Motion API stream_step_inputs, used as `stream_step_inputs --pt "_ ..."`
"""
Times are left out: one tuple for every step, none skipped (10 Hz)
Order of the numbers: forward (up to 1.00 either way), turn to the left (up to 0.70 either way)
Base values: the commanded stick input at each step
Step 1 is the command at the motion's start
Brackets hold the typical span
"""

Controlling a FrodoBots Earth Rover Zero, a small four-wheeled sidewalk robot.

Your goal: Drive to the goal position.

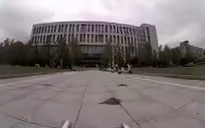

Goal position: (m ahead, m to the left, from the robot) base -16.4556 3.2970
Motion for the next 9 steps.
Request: stream_step_inputs --pt "1.0 0.0" --pt "1.0 0.0" --pt "1.0 0.0" --pt "1.0 0.0" --pt "1.0 0.0" --pt "1.0 0.0" --pt "1.0 0.0" --pt "1.0 0.0" --pt "1.0 0.0"
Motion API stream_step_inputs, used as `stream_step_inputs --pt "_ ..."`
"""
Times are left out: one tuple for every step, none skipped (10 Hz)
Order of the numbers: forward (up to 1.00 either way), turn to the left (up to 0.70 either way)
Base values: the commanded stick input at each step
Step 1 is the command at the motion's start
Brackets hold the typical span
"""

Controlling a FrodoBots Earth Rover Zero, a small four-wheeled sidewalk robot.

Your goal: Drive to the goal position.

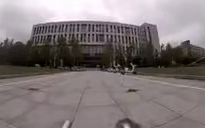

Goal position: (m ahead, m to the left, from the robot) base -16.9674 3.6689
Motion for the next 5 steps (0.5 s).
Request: stream_step_inputs --pt "1.0 0.0" --pt "1.0 0.0" --pt "1.0 0.0" --pt "1.0 0.0" --pt "1.0 0.0"
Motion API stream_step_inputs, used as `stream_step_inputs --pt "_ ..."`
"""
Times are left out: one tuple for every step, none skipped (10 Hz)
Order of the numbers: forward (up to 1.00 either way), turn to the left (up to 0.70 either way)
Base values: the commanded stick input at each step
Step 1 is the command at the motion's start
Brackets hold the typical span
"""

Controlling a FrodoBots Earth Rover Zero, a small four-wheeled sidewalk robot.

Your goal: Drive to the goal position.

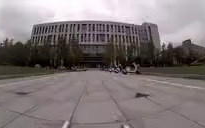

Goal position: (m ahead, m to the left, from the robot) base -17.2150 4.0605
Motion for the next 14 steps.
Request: stream_step_inputs --pt "1.0 0.0" --pt "1.0 0.0" --pt "1.0 0.0" --pt "1.0 0.0" --pt "1.0 0.0" --pt "1.0 0.0" --pt "1.0 0.0" --pt "1.0 0.0" --pt "1.0 0.0" --pt "1.0 0.0" --pt "1.0 0.0" --pt "1.0 0.0" --pt "1.0 0.0" --pt "1.0 0.0"
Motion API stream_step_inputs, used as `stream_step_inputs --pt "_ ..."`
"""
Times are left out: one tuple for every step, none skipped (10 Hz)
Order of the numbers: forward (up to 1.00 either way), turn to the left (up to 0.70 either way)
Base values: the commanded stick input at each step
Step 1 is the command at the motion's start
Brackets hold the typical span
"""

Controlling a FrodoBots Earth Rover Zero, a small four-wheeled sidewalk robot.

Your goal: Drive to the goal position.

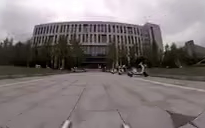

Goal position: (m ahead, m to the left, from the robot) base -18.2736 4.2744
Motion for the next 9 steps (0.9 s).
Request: stream_step_inputs --pt "1.0 0.0" --pt "1.0 0.0" --pt "1.0 0.0" --pt "1.0 0.0" --pt "1.0 0.0" --pt "1.0 0.0" --pt "1.0 0.0" --pt "1.0 0.0" --pt "1.0 0.0"
